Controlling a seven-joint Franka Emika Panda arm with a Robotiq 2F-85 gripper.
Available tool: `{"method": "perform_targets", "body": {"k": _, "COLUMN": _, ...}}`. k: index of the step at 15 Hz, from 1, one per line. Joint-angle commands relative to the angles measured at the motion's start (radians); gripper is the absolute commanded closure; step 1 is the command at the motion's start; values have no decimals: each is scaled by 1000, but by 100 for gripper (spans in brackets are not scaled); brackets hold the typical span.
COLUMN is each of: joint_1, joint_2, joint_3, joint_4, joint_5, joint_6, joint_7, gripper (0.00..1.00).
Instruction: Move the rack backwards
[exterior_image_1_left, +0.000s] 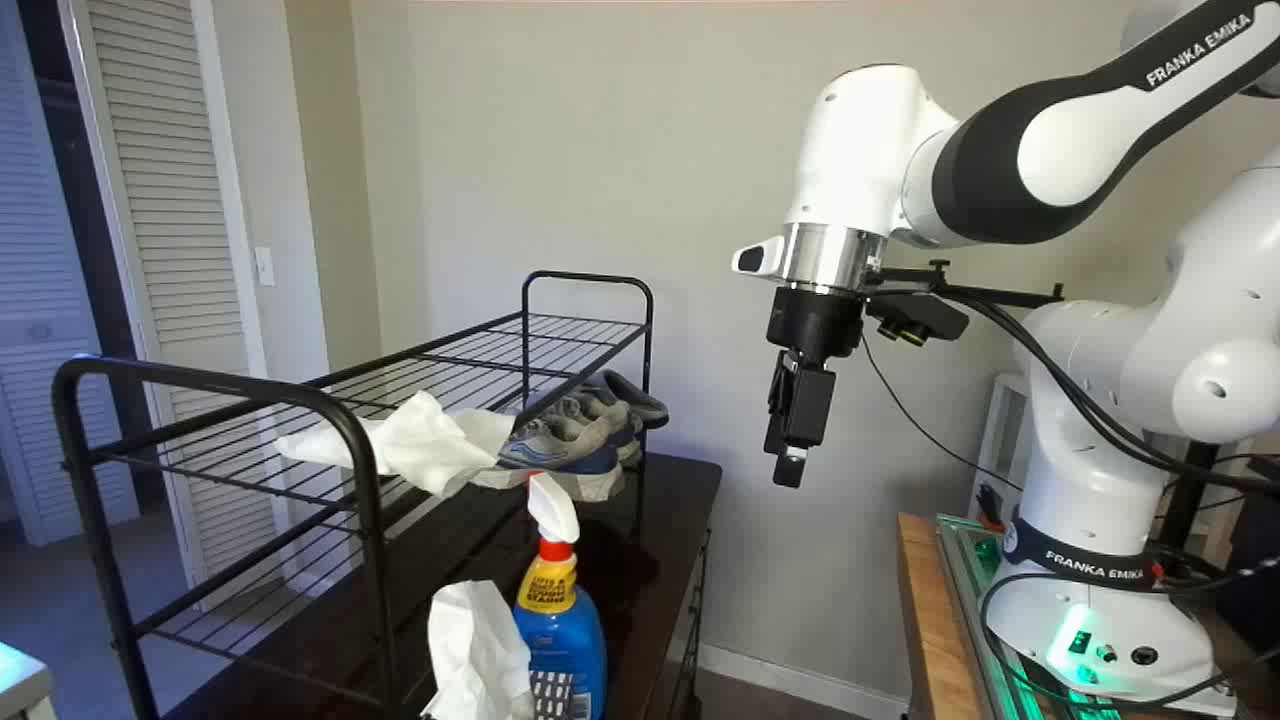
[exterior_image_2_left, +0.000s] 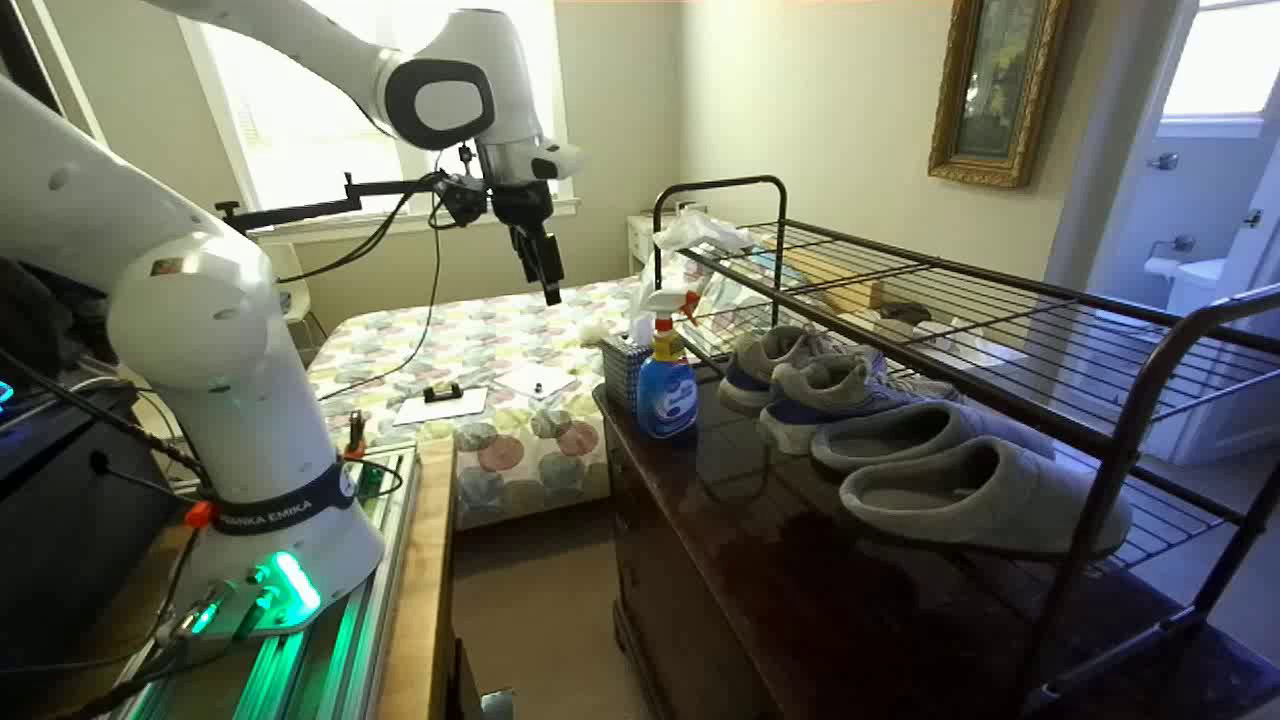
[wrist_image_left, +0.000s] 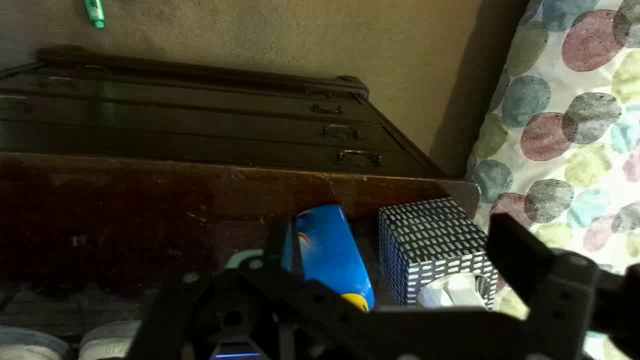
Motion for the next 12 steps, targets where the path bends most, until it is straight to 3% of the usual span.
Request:
{"method": "perform_targets", "body": {"k": 1, "joint_1": 5, "joint_2": 1, "joint_3": -6, "joint_4": 1, "joint_5": -5, "joint_6": -2, "joint_7": 4, "gripper": 0}}
{"method": "perform_targets", "body": {"k": 9, "joint_1": 5, "joint_2": 1, "joint_3": -6, "joint_4": 1, "joint_5": -5, "joint_6": -2, "joint_7": 4, "gripper": 0}}
{"method": "perform_targets", "body": {"k": 12, "joint_1": -76, "joint_2": 45, "joint_3": 42, "joint_4": 48, "joint_5": -175, "joint_6": 72, "joint_7": -5, "gripper": 0}}
